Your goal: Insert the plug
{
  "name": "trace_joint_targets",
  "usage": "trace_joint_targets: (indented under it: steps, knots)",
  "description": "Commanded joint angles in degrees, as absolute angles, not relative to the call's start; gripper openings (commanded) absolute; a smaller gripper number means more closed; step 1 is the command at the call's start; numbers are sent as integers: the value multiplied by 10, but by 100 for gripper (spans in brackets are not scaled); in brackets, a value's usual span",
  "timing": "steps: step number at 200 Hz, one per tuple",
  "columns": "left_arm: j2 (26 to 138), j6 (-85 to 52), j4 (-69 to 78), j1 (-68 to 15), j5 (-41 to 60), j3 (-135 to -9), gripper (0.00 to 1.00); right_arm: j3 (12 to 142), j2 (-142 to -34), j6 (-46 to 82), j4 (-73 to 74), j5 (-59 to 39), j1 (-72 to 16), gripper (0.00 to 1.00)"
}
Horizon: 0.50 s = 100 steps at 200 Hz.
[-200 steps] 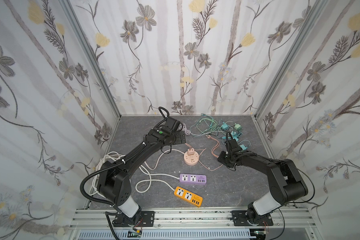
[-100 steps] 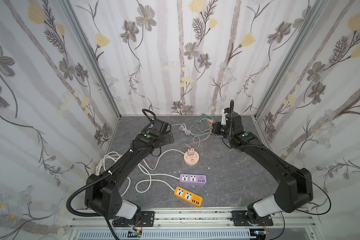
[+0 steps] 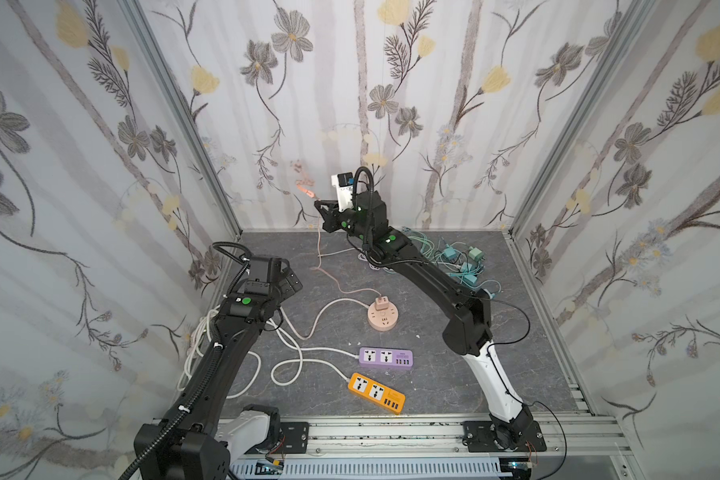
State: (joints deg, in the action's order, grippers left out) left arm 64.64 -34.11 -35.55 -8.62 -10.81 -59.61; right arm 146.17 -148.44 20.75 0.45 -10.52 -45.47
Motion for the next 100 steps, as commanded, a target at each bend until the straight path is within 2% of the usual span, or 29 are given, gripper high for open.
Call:
trace_joint_targets:
  steps: [1, 16, 19, 23, 25, 70, 100]
  knots:
    - [646, -347, -371, -69, -106, -590, 100, 1520, -1532, 192, -70, -102, -474, 54]
    - [651, -346, -370, -66, -99, -587, 100, 1519, -1533, 189, -131, -92, -471, 76]
    - [652, -346, -370, -65, -98, -587, 100, 1519, -1531, 187, -142, -93, -469, 82]
    - [653, -346, -369, -65, -97, -586, 100, 1519, -1526, 184, -158, -95, -468, 96]
    - [654, -346, -369, -65, -97, -586, 100, 1518, -1524, 183, -163, -97, -467, 99]
    - [675, -354, -357, -64, -69, -586, 100, 1421, -1421, 99, -247, -83, -451, 99]
    - [695, -349, -365, -69, -55, -595, 100, 1209, -1292, 119, -197, -24, -415, 99]
